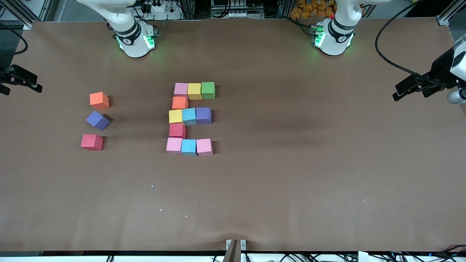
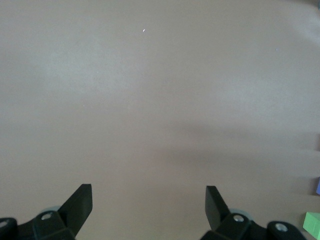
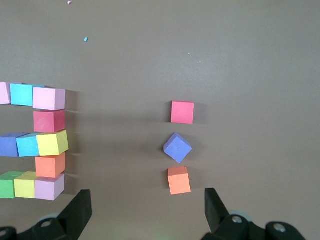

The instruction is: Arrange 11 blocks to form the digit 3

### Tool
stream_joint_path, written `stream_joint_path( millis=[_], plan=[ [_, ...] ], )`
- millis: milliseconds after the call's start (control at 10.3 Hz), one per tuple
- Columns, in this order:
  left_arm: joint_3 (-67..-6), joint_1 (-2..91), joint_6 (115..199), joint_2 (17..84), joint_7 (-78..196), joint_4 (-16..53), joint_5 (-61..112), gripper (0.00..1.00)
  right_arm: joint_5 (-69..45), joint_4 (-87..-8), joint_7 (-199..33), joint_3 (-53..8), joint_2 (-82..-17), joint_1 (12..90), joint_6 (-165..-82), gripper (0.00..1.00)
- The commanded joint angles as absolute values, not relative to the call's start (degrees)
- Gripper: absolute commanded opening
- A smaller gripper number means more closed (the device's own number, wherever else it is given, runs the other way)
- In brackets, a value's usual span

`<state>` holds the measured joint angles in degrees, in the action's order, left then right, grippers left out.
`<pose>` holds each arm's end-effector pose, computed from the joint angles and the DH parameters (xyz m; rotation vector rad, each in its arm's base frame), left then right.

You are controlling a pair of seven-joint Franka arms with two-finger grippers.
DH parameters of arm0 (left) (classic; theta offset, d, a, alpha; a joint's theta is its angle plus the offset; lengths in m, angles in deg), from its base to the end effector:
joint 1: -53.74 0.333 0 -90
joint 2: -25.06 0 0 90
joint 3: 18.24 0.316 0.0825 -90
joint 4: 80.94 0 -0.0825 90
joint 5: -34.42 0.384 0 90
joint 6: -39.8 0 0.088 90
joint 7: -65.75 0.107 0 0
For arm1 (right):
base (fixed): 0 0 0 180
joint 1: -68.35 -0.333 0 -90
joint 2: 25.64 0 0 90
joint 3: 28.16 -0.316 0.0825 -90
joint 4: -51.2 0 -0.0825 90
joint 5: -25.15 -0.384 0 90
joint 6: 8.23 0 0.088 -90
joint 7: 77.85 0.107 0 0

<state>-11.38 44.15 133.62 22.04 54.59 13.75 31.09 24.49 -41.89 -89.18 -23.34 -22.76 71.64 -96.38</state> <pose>0.5432 -0.0300 0.6206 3.0643 0.2301 0.0447 0.5296 -0.0754 0.6237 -3.1183 -0.0882 0.0514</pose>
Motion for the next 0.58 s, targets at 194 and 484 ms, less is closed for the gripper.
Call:
stream_joint_path(
  millis=[194, 484],
  plan=[
    [-12.3, 45.0, 131.9, 22.2, 54.3, 12.4, 33.4, 1.0, 24.7, -42.4, -88.7, -24.2, -21.8, 73.1, -96.3, 1.0],
    [-17.0, 48.3, 131.1, 22.9, 54.4, 11.3, 35.3, 1.0, 24.7, -42.4, -88.8, -24.2, -21.6, 73.6, -96.2, 1.0]
  ],
)
